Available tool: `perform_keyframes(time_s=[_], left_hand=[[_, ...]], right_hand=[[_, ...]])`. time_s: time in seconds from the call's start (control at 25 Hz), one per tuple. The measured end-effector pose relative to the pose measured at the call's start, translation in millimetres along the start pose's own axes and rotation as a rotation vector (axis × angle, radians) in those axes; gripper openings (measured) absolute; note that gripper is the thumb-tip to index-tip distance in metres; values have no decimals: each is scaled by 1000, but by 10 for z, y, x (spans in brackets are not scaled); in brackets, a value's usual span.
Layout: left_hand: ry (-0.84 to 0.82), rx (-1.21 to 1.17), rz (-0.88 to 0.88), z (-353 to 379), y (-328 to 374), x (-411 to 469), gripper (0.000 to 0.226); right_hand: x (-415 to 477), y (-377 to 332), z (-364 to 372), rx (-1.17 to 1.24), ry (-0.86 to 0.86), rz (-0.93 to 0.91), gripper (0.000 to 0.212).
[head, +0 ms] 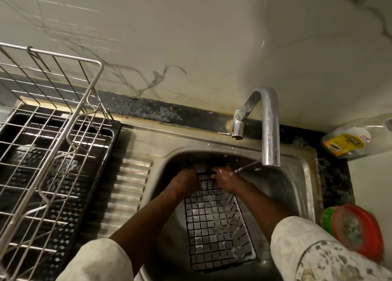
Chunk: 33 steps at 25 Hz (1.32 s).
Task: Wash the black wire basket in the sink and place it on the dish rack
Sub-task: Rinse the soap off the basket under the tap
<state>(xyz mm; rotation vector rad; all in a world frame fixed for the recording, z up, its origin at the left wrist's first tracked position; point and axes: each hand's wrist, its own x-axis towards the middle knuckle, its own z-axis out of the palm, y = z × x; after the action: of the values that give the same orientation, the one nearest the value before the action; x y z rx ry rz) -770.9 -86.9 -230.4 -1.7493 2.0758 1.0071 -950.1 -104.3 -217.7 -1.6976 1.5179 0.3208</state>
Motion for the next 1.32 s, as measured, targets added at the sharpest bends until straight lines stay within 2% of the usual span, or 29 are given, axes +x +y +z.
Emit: perform_keyframes(time_s=[0.12,0.2,0.32,0.4,0.44,0.48,0.52,0.6,0.64,0.68,0.76,0.8,0.88,0.96,1.16,1.32], left_hand=[[26,47,114,-100,210,22,23],[33,127,185,-46,289,28,26],[162,131,291,-71,314,-5,20],[203,155,295,-134,283,0,17],[183,220,302,-130,274,-7,22],[166,244,382,-108,255,27,28],[88,204,412,-33,191,158,33],[208,107,540,82,162,281,48],[177,98,483,51,207,207,49],[103,150,431,-46,269,99,41],[23,89,394,-185,428,19,25],[-95,79,354,-191,437,43,25],[-202,51,306,-191,433,35,26],[-222,67,266,-171,398,37,28],[-307,-75,135,-74,359,50,18],[-327,-95,111,-135,398,21,22]], right_hand=[[3,-37,8,-7,-54,-16,44],[-40,3,-17,66,-13,7,45],[-98,131,-69,244,141,99,33],[-89,218,-53,333,164,130,29],[-91,227,-46,336,167,135,27],[-81,245,-24,337,182,136,22],[-64,243,-11,321,202,124,17],[-75,197,-38,315,236,116,13],[-66,193,-33,306,249,117,14],[-66,174,-37,314,251,118,15],[-54,157,-13,321,235,128,16],[-39,166,10,314,217,121,18],[-43,190,17,314,181,109,19],[-54,249,15,349,168,121,22],[-37,384,83,391,98,114,42],[7,303,125,360,144,90,23]])
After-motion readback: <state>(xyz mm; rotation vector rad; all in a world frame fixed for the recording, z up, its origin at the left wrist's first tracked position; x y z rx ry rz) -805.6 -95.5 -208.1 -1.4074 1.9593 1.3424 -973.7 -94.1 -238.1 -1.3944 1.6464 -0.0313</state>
